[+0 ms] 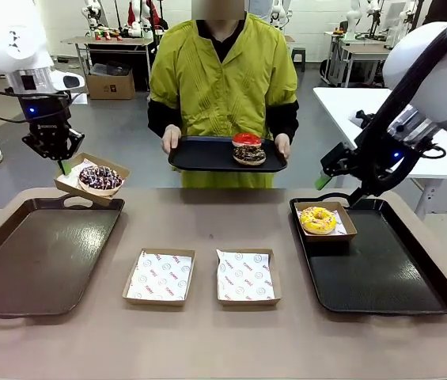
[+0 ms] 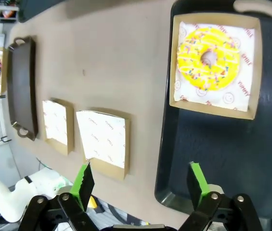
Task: Individually package the donuts and arrange them on the tray.
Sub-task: Place the picked Paper togo box on the Handle tray while simultaneously picking up another Paper togo box from the table with the other hand.
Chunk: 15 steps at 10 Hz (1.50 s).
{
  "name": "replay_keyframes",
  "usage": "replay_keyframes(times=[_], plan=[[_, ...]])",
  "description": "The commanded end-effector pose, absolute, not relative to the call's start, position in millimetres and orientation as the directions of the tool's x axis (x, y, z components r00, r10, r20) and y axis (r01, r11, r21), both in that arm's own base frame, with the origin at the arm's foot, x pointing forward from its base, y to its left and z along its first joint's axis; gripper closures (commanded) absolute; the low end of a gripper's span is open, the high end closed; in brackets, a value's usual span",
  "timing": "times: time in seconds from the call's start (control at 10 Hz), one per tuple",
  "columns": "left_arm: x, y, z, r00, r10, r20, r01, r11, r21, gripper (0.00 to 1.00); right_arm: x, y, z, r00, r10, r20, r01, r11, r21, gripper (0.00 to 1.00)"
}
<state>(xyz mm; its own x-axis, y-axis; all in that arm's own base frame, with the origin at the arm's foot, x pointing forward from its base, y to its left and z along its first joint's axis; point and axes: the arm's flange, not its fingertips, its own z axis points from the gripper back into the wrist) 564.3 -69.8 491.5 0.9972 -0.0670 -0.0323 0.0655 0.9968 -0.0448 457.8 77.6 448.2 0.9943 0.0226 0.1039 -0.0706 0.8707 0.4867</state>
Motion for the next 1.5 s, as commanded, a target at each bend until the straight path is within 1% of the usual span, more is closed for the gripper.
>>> replay_keyframes(times=[0.0,0.1,0.8,1.0,1.2,1.4], plan=[[553.6,-89.4,504.2,0.998,-0.054,-0.039,0.052,0.998,-0.032,0.99,456.4,75.4,456.8,0.993,0.02,0.116,-0.075,0.87,0.488,0.0],[564.3,-69.8,491.5,0.997,-0.067,-0.032,0.065,0.997,-0.045,0.99,456.4,75.4,456.8,0.993,0.02,0.116,-0.075,0.87,0.488,0.0],[564.3,-69.8,491.5,0.997,-0.067,-0.032,0.065,0.997,-0.045,0.99,457.0,74.4,456.6,0.993,0.018,0.12,-0.075,0.868,0.491,0.0],[561.9,-62.3,482.5,0.999,-0.023,-0.048,0.022,0.999,-0.033,0.99,450.6,103.5,454.5,0.996,0.029,0.083,-0.06,0.92,0.388,0.0],[543.4,-35.2,470.5,0.999,-0.017,-0.04,0.017,1.0,0.009,0.99,440.8,137.7,450.6,0.999,0.032,0.04,-0.043,0.948,0.315,0.0],[522.8,-9.1,460.0,0.999,-0.017,-0.036,0.017,1.0,-0.006,0.99,428.4,173.8,445.3,0.998,0.058,0.017,-0.06,0.972,0.226,0.0]])
